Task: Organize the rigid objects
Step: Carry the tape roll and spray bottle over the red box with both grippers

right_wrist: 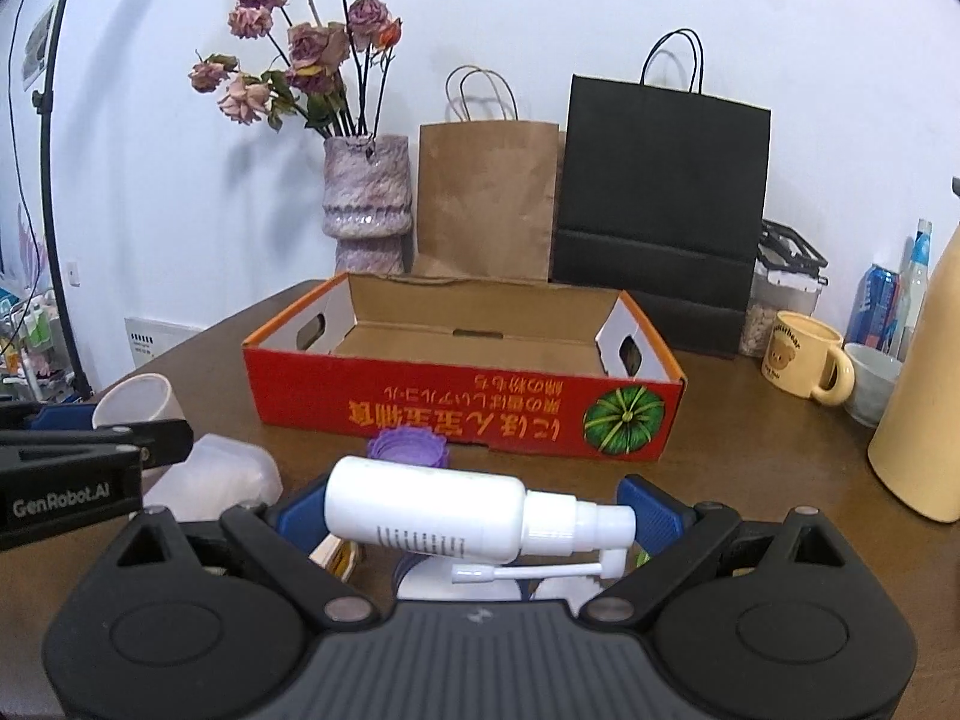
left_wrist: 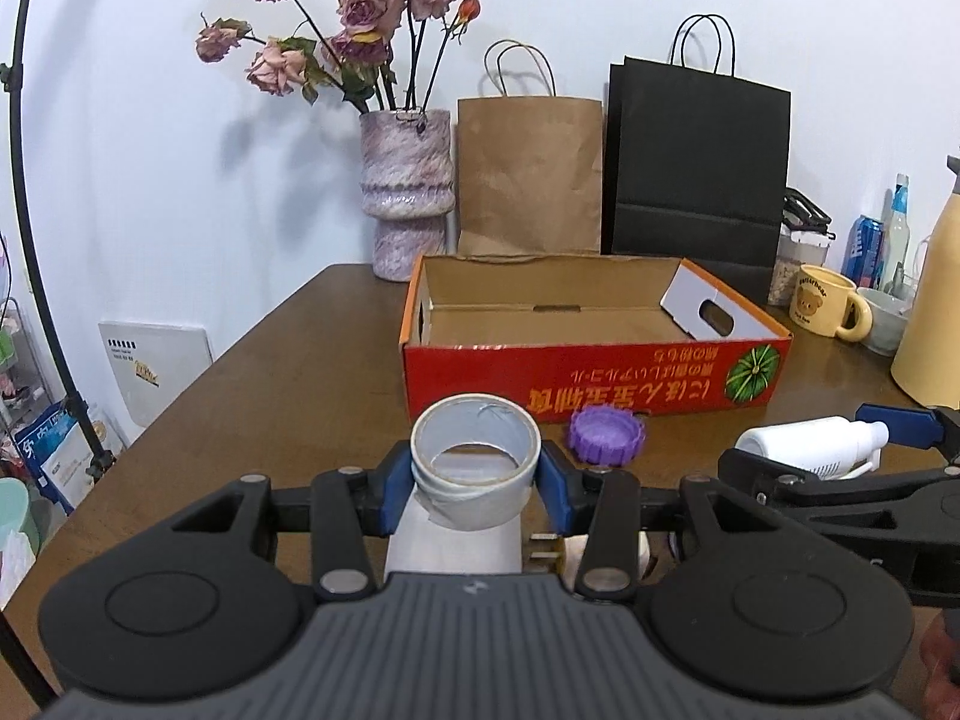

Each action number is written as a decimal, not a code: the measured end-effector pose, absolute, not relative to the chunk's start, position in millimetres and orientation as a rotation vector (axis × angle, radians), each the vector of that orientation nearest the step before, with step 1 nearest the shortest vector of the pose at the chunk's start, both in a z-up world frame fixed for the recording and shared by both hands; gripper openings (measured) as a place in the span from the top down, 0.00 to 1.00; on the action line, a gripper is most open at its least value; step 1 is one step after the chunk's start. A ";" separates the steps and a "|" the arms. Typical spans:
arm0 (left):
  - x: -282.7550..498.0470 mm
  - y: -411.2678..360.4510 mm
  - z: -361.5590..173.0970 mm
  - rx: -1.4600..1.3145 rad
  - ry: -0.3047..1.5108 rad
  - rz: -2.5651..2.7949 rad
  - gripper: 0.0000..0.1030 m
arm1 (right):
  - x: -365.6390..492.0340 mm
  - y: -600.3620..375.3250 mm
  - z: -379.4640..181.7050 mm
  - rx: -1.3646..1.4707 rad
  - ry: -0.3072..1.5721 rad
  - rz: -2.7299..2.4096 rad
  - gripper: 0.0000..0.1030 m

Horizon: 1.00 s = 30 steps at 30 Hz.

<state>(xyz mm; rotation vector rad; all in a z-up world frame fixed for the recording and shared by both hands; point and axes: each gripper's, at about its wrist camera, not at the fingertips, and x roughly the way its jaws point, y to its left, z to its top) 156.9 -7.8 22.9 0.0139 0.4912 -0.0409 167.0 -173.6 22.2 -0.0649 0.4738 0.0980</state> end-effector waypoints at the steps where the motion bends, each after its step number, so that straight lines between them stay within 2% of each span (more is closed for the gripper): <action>1: 159.3 -9.1 24.0 0.014 0.490 -0.040 0.57 | 168.3 -173.5 23.5 -0.066 0.469 0.098 0.05; 30: 232.3 -32.1 49.2 -0.001 0.454 -0.021 0.57 | 231.5 -189.5 47.5 -0.075 0.401 0.095 0.05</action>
